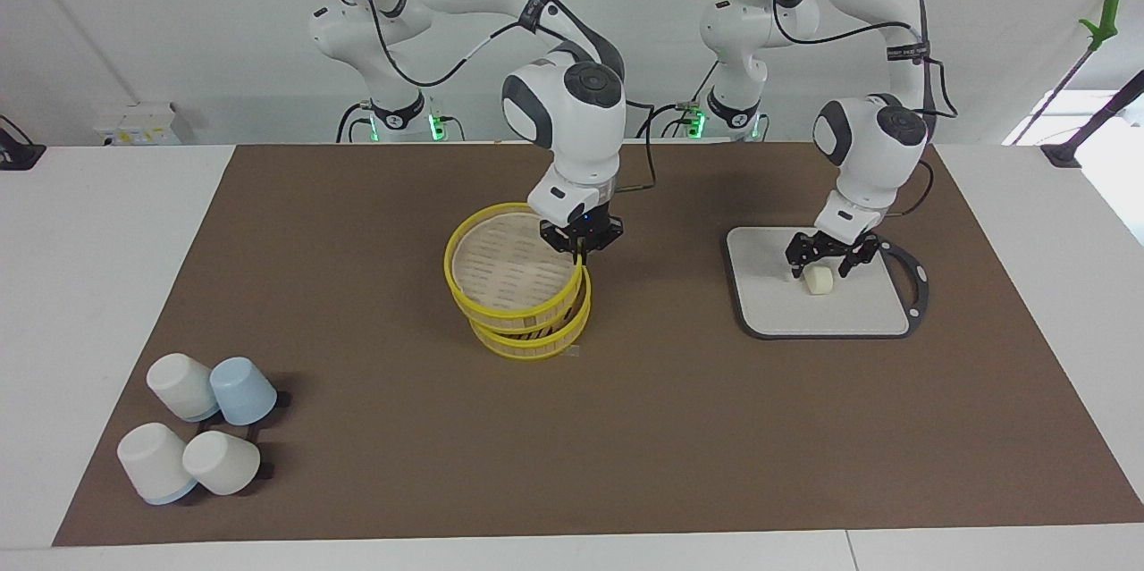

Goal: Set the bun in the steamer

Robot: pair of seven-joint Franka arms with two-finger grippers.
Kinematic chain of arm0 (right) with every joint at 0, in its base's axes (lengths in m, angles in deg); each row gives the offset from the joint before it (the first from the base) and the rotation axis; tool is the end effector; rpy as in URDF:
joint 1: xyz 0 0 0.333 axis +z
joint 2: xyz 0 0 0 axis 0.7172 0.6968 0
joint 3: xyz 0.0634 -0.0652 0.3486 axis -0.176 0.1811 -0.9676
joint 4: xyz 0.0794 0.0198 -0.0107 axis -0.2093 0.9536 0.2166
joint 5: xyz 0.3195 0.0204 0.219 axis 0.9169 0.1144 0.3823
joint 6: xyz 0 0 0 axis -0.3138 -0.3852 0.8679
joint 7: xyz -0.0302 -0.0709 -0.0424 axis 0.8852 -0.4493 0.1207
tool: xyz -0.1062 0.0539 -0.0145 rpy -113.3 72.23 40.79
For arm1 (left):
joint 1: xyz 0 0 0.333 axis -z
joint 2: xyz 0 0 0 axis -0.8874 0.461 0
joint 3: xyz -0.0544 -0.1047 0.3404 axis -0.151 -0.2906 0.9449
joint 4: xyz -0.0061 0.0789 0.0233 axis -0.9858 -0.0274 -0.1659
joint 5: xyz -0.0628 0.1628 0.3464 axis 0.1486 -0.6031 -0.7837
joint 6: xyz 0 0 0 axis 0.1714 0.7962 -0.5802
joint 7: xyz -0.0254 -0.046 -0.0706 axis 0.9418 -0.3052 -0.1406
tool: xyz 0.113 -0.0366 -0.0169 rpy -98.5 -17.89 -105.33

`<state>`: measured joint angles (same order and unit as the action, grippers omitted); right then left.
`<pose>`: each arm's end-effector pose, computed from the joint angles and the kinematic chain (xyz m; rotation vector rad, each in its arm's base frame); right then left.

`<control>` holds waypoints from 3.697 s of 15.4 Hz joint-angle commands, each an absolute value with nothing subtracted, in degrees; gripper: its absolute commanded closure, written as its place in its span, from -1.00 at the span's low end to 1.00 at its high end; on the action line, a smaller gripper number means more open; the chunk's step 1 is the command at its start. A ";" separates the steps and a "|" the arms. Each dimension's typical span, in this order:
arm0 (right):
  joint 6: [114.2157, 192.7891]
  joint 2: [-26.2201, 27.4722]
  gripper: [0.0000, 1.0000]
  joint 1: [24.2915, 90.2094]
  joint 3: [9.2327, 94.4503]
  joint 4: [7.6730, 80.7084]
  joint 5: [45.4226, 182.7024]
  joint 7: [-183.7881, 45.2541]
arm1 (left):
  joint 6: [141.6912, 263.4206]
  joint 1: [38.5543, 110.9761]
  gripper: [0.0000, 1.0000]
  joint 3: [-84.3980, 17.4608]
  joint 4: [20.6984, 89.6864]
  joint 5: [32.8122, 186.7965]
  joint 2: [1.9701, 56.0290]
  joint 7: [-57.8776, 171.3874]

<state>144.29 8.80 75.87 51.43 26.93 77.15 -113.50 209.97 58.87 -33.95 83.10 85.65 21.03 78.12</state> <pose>0.5590 0.4013 0.4606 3.0846 0.0798 0.0178 0.5066 0.0016 0.3494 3.1260 -0.1335 0.1837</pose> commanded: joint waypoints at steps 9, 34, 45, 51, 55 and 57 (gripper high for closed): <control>124.68 -1.52 0.97 53.94 51.04 24.01 78.54 -82.05 | 204.40 59.47 0.77 -34.22 77.43 86.16 22.36 76.35; 130.74 -11.46 0.95 40.29 51.13 40.37 82.77 -65.58 | 194.16 106.41 0.72 -33.87 34.59 78.43 51.37 13.22; 130.83 -11.55 0.94 40.46 51.13 40.37 82.77 -65.66 | 186.26 103.07 -1.00 -34.04 36.42 79.13 42.43 14.28; 131.97 -11.46 0.94 43.87 50.96 40.20 82.86 -71.17 | 172.91 92.37 -1.00 -34.22 38.72 80.27 30.47 23.04; 139.69 -10.24 0.94 54.94 50.87 39.58 83.03 -86.10 | 165.44 80.15 -1.00 -34.04 38.72 82.73 24.58 40.00; 139.54 -7.09 0.94 60.91 50.87 35.39 82.77 -93.40 | 163.59 74.70 -1.00 -34.13 38.63 82.73 22.38 44.84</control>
<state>139.21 -9.25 56.39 50.70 38.53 82.65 -87.29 165.54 79.20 -33.32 36.24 81.74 26.15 40.02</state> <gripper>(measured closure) 0.907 0.000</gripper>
